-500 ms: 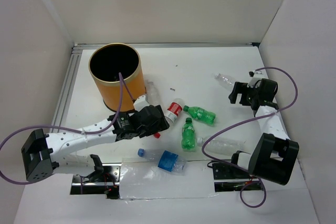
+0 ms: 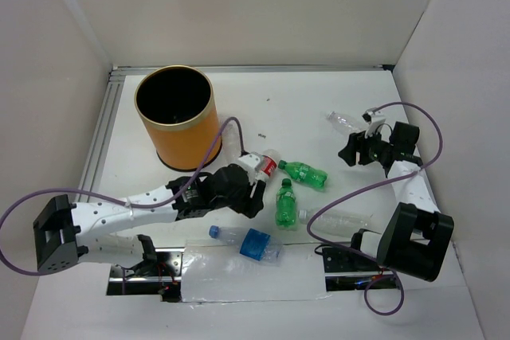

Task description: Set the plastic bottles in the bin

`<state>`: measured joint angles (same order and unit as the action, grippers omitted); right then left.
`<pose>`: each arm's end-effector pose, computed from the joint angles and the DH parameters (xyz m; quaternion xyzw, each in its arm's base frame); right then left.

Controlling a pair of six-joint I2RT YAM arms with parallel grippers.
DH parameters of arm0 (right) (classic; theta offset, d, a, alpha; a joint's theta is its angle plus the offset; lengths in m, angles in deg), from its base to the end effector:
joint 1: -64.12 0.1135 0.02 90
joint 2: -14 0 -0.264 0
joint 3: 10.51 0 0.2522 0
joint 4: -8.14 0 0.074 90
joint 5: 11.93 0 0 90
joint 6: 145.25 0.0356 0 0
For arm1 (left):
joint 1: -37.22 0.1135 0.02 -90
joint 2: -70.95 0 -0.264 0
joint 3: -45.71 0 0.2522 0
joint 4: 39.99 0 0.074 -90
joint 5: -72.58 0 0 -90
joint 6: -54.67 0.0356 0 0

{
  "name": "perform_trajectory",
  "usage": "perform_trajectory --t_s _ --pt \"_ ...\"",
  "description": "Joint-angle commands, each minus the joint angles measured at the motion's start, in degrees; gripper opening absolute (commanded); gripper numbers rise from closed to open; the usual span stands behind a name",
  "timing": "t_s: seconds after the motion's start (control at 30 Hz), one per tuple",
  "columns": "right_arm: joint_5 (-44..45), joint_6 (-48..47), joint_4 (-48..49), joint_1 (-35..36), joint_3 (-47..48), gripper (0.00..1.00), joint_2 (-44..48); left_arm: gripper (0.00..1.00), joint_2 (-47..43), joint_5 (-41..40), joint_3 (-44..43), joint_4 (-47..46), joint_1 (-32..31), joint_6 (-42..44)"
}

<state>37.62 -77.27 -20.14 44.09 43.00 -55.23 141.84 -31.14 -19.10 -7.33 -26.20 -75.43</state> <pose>0.2351 -0.0611 0.2218 -0.1501 0.8613 0.1655 0.4564 0.1279 -0.2368 0.2683 0.1303 0.8871 -0.2707 0.3504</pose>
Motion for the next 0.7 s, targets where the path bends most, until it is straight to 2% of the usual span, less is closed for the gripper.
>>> perform_trajectory --t_s 0.0,0.03,0.13,0.17,0.33,0.43,0.5,0.67 --pt "-6.31 -4.35 -1.74 -0.1 0.16 0.78 1.03 0.72 -2.16 11.24 2.96 -5.89 -0.57 25.22" --pt "-6.31 -5.04 -2.43 -0.1 0.68 0.87 0.51 0.71 -2.16 12.99 3.75 -5.89 -1.09 27.68" --pt "-6.84 -6.53 -3.66 -0.1 0.68 0.97 0.5 0.8 -2.77 18.62 6.12 -3.96 -2.93 35.33" --pt "-6.84 -7.33 -3.67 -0.1 0.68 0.97 1.28 0.84 -3.82 19.68 7.09 -4.56 -3.46 38.83" --pt "-8.5 -8.73 -3.67 -0.1 -0.37 0.98 2.43 0.89 -7.52 24.43 12.11 -7.82 -5.31 47.91" --pt "-8.51 -9.26 -3.67 -0.1 -0.37 0.98 2.43 0.89 -4.28 28.73 11.32 -5.45 -5.84 53.26" --pt "-9.12 -9.27 -4.19 -0.1 -0.37 0.98 2.43 0.89 -0.6 28.22 11.32 -5.45 -6.72 56.34" --pt "-9.12 -9.27 -4.2 -0.1 -0.37 0.98 1.82 0.9 5.91 28.03 11.94 -11.07 -7.51 61.62"
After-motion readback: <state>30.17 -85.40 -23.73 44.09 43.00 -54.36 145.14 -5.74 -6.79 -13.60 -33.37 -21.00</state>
